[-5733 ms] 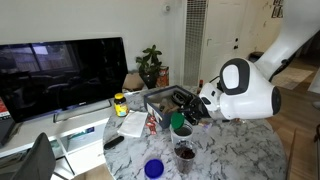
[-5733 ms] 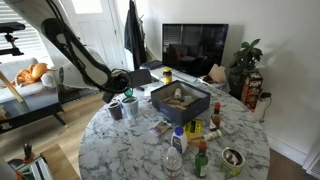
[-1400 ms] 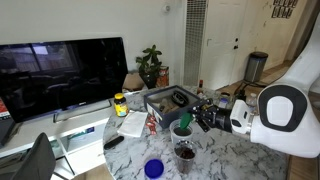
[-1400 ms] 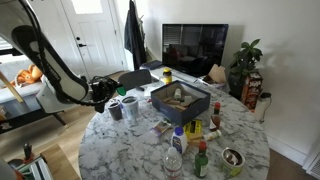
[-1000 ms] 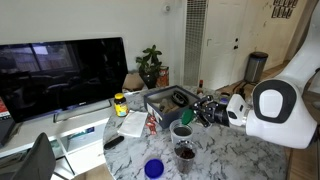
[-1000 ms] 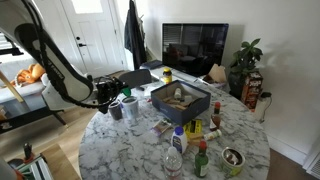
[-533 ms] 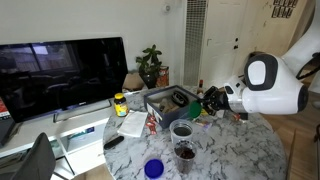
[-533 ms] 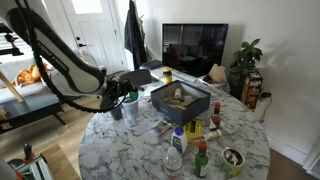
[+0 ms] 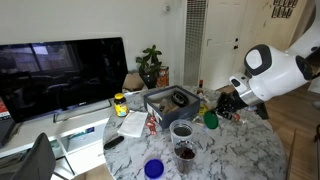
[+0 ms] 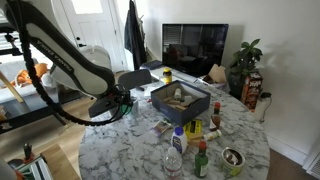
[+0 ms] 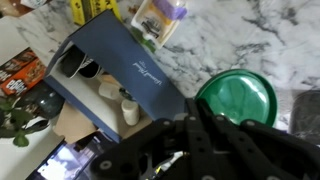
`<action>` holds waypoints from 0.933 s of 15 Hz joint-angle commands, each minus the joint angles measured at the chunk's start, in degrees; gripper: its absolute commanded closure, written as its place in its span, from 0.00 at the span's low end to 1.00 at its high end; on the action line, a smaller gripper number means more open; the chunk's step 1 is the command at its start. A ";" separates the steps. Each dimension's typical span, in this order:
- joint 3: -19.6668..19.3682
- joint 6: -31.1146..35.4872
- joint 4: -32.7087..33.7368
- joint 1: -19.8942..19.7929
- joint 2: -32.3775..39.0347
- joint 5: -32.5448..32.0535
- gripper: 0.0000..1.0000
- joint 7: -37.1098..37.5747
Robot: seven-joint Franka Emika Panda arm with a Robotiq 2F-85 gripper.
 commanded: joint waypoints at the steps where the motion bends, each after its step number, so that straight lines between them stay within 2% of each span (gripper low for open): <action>1: -1.38 8.20 2.53 -0.97 6.22 0.51 0.98 0.93; 3: -2.09 9.22 3.14 -1.55 10.64 3.98 0.98 -0.84; 5: -3.31 7.24 2.93 -1.22 15.54 8.69 0.98 -3.24; 9: -7.37 7.87 3.16 1.46 24.65 19.55 0.98 -8.13; 10: -3.11 7.16 2.35 -3.85 26.43 25.84 0.98 -14.03; 12: -2.19 7.29 2.19 -4.82 29.51 34.23 0.98 -19.97; 13: -6.33 7.59 2.79 0.30 30.51 35.94 0.68 -18.70; 14: -5.17 9.09 3.16 -1.41 29.90 37.40 0.66 -18.88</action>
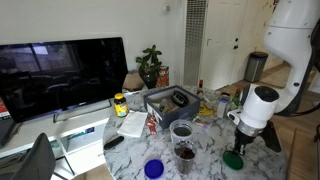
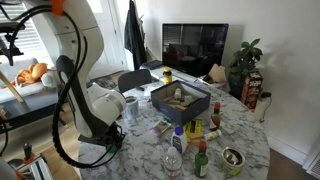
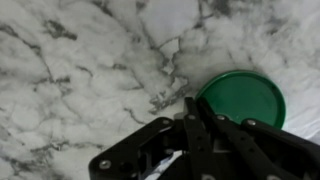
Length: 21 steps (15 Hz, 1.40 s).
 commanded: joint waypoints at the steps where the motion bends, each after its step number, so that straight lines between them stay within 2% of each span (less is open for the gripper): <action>1: -1.17 1.62 1.05 1.03 1.70 7.78 0.61 -3.25; 7: -1.07 0.19 -1.95 1.12 -9.78 13.14 0.16 -7.88; 9: -0.76 0.75 -3.86 1.06 -13.23 17.89 0.01 -12.58; 14: 2.27 1.17 -8.23 0.62 -21.55 31.81 0.00 -23.70; 18: 5.90 1.49 -11.07 1.10 -25.39 46.50 0.00 -32.99; 19: 6.55 1.08 -11.95 2.07 -25.68 51.04 0.00 -36.76; 20: 8.08 -0.01 -8.47 2.43 -21.89 52.12 0.00 -37.08; 21: 9.28 -0.68 -8.84 3.11 -21.48 55.82 0.00 -40.36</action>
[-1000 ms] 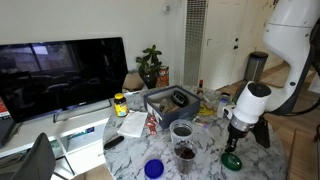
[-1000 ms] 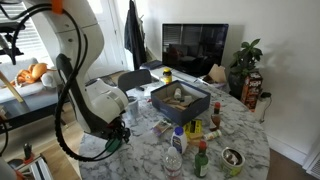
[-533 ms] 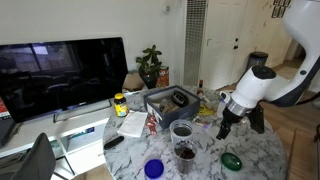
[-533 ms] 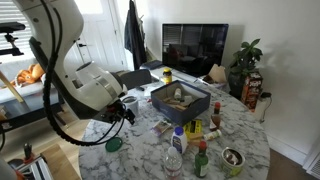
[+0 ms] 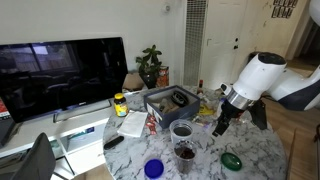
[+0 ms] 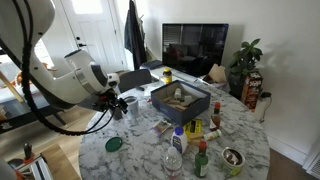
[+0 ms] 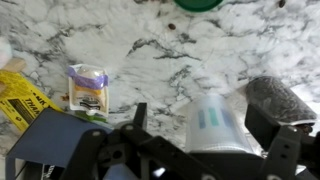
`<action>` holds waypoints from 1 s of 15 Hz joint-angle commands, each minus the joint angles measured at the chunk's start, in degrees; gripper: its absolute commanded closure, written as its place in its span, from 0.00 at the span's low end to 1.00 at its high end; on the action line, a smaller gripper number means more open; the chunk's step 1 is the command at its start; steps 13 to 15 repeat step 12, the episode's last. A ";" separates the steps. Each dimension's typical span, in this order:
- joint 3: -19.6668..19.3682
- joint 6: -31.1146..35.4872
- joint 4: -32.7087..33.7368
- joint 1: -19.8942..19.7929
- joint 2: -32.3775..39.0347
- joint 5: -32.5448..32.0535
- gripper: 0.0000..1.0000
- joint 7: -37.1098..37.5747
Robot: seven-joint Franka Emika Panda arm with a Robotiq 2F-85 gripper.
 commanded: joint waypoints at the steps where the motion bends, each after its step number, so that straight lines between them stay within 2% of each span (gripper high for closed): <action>1: 4.22 -2.12 0.03 1.79 2.01 11.61 0.00 -9.34; 4: 9.70 -4.80 0.13 1.62 2.26 21.81 0.00 -17.99; 5: 8.48 -6.12 0.18 4.80 2.14 26.93 0.00 -22.29; 6: 7.99 -3.36 0.22 2.07 2.09 19.70 0.00 -15.84; 8: 8.49 -4.74 0.33 3.94 2.13 24.38 0.00 -19.84; 15: 8.45 -4.82 0.33 4.33 2.15 25.17 0.00 -20.62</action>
